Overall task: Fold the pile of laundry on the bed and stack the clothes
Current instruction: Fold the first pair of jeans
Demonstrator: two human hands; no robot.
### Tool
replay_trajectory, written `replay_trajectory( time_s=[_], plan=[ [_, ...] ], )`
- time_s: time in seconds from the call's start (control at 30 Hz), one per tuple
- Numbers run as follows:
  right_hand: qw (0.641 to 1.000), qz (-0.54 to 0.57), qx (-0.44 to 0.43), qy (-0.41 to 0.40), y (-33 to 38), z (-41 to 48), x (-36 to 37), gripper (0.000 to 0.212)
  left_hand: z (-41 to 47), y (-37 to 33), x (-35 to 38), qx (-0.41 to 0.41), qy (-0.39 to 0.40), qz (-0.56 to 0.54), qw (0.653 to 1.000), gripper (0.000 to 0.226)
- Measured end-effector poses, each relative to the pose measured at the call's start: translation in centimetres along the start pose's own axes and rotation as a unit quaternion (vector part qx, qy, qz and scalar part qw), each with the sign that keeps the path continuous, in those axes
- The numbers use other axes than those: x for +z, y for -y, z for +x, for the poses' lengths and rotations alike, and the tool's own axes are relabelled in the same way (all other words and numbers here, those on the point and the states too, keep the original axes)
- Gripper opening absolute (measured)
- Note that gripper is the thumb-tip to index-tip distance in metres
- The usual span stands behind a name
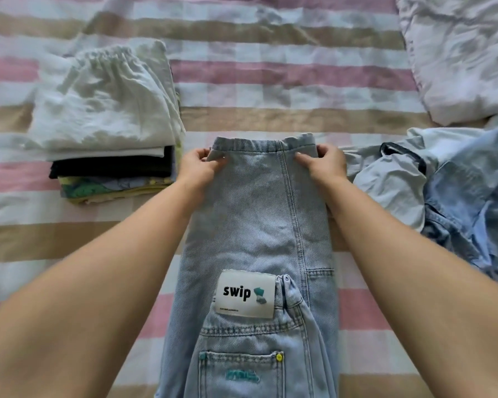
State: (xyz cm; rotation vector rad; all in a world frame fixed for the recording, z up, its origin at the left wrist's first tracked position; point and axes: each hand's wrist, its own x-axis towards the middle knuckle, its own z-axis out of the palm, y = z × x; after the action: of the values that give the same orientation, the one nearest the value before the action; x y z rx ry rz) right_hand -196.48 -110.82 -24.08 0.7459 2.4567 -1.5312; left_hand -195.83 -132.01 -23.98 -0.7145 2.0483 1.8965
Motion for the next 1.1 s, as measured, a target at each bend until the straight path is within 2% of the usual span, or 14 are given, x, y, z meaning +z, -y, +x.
replay_trajectory(
  time_s=[0.1,0.2,0.3,0.37,0.47,0.53,0.6,0.77,0.87,0.97,1.03,1.1],
  plan=[
    [0.991,0.126,-0.047,0.006,1.4,-3.7,-2.1,0.006,-3.5,-1.6,-1.5,0.061,0.028,-0.027,0.997,0.015],
    [0.980,0.150,-0.123,0.035,2.5,-8.9,-5.4,0.017,-8.5,-2.6,-3.9,0.149,0.057,-0.005,0.987,0.023],
    [0.977,0.107,-0.175,0.061,2.4,-14.8,-8.1,0.022,-14.2,-2.4,-6.5,0.195,0.115,0.025,0.974,0.030],
    [0.976,0.081,-0.190,0.071,1.3,-18.5,-9.4,0.022,-17.7,-1.4,-8.0,0.220,0.125,0.062,0.965,0.035],
    [0.964,0.021,-0.255,0.077,-1.2,-23.9,-10.5,0.014,-22.3,1.0,-10.0,0.270,0.135,0.123,0.945,0.023],
    [0.954,-0.020,-0.291,0.074,-3.8,-26.8,-10.5,0.020,-24.4,3.6,-10.9,0.292,0.133,0.172,0.931,0.023],
    [0.947,-0.068,-0.306,0.077,-7.0,-29.2,-10.1,0.022,-26.0,6.5,-11.2,0.318,0.123,0.251,0.906,0.030],
    [0.919,-0.203,-0.333,0.061,-13.0,-31.7,-7.8,0.013,-27.3,11.5,-10.5,0.373,0.125,0.369,0.842,0.022],
    [0.897,-0.274,-0.341,0.057,-14.9,-31.5,-6.6,0.021,-26.5,13.3,-10.5,0.394,0.122,0.432,0.802,0.024],
    [0.867,-0.339,-0.352,0.096,-15.6,-31.3,-6.3,0.029,-25.9,14.5,-10.5,0.386,0.140,0.488,0.770,0.021],
    [0.862,-0.344,-0.354,0.113,-15.5,-31.1,-6.4,0.029,-26.0,14.8,-10.6,0.378,0.152,0.484,0.775,0.025],
    [0.911,-0.265,-0.301,0.095,-14.9,-31.1,-6.2,0.035,-26.5,14.7,-10.2,0.359,0.131,0.436,0.814,0.027]
  ],
)
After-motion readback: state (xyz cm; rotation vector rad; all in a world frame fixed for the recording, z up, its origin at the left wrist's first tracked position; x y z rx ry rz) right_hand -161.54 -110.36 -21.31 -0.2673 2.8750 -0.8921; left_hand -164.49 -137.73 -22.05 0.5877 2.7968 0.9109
